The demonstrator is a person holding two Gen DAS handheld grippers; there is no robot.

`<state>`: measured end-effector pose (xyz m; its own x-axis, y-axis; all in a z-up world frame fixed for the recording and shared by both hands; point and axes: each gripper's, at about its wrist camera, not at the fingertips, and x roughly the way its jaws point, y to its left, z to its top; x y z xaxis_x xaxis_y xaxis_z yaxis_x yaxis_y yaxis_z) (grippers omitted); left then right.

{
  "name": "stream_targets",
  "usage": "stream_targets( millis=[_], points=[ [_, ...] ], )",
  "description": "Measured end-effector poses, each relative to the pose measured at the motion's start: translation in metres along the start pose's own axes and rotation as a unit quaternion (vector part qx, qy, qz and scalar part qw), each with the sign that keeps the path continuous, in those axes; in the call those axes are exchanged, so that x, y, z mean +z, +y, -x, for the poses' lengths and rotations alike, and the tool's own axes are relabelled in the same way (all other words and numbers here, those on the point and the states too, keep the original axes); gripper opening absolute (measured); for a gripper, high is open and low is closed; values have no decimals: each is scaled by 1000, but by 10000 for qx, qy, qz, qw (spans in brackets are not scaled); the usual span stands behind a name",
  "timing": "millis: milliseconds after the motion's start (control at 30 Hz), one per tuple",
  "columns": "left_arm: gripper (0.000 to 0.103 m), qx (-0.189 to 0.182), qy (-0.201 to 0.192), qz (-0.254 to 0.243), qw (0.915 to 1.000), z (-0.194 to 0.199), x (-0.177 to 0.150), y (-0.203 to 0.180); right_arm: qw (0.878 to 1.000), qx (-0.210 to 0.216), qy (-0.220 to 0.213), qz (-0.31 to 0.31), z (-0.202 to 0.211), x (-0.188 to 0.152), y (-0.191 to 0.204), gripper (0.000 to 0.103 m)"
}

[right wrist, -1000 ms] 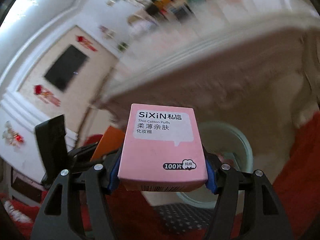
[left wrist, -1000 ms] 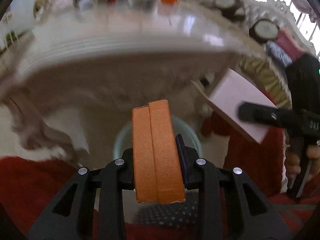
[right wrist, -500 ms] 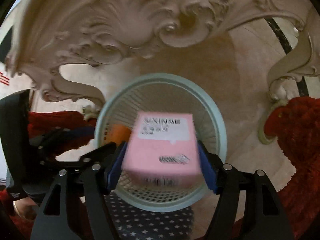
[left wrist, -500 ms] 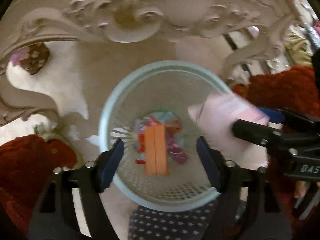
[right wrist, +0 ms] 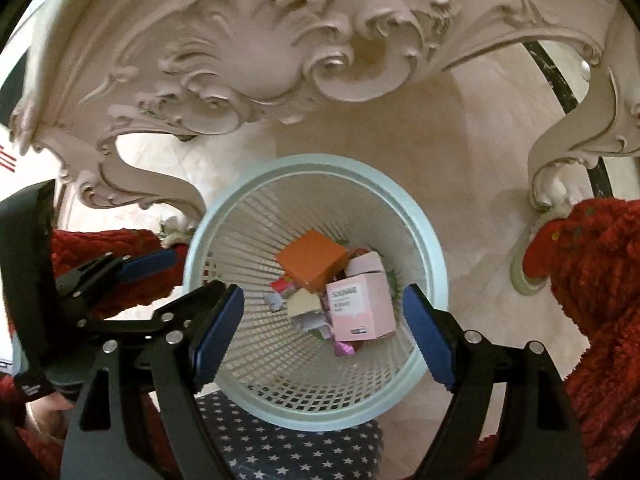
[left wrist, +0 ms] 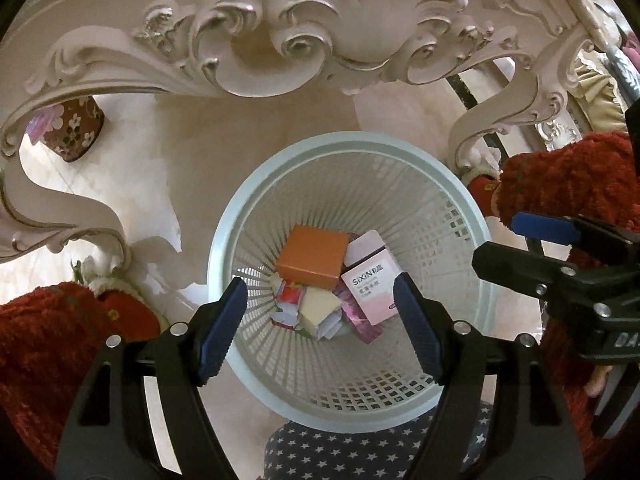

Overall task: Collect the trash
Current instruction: 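Open both grippers to drop the boxes into the wastebasket, then raise both grippers back toward the table items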

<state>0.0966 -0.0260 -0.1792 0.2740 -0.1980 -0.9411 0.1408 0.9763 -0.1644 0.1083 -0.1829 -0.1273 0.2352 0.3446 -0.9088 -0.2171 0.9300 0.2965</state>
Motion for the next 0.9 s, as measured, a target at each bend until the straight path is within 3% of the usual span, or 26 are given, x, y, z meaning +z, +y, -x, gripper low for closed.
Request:
stream_targets(
  millis=[167,300,433,600,767,900],
  points=[
    [74,-132,-112,71,9998,9,-4,4,9996,101,-252,16,15,-4,0,77],
    [74,-256,-320,52,9991,31,-11,3,9946,196,-1006,184,56,-11,8,77],
    [74,-304,-651,52,9974,56,-16,2,9845,113,-1640,606,96,-19,28,77],
    [74,-147,-1092,-90,9939,89,-16,-5,9755,-265,-1931,1024,116,-25,46,77],
    [74,166,-1688,-259,9852,139,-6,-8,9632,-309,-2435,1098,145,-11,59,77],
    [74,151,-2061,-19,9784,179,17,11,9598,-415,-2552,1096,161,16,63,77]
  ],
)
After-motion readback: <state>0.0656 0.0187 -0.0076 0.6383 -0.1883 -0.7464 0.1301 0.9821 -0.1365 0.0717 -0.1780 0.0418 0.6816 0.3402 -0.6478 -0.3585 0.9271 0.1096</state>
